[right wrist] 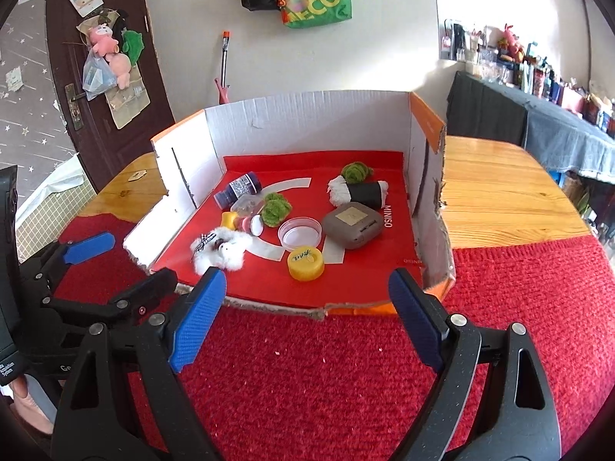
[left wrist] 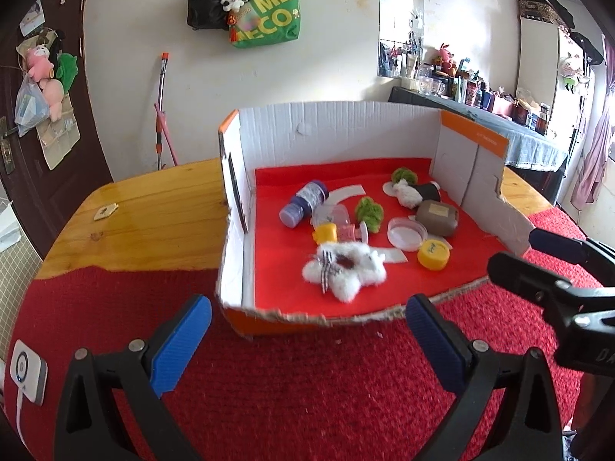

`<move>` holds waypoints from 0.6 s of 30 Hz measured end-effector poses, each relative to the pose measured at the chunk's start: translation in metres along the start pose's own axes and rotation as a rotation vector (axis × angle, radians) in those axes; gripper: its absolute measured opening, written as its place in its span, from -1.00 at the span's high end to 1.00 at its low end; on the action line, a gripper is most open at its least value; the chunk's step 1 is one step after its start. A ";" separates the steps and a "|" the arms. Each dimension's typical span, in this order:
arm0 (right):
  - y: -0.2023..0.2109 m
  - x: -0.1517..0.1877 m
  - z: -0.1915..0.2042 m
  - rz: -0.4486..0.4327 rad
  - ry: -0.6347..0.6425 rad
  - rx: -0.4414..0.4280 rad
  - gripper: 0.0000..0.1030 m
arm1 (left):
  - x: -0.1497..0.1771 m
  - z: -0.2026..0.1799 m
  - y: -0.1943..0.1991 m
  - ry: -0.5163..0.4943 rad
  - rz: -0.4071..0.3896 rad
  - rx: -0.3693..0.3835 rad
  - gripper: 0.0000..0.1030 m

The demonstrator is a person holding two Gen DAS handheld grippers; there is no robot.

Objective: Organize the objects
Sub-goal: 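Withdraw both open tools out of the box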

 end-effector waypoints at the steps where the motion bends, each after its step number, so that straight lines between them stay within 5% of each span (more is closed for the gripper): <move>1: 0.002 0.001 -0.001 0.001 -0.005 -0.003 -0.70 | 0.003 0.000 0.000 0.004 0.005 0.002 -1.00; 18: -0.007 0.049 -0.005 0.089 -0.025 0.001 -0.72 | 0.038 -0.005 0.001 0.042 0.045 0.020 -1.00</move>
Point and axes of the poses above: each gripper's, at about its wrist camera, not at the fingertips, and y roughly against the way its jaws point, z to its left, x to its underside, the point moved 5 cm from there along -y, roughly the way its jaws point, and after that the axes turned 14 degrees about x, right-handed, at the moved point
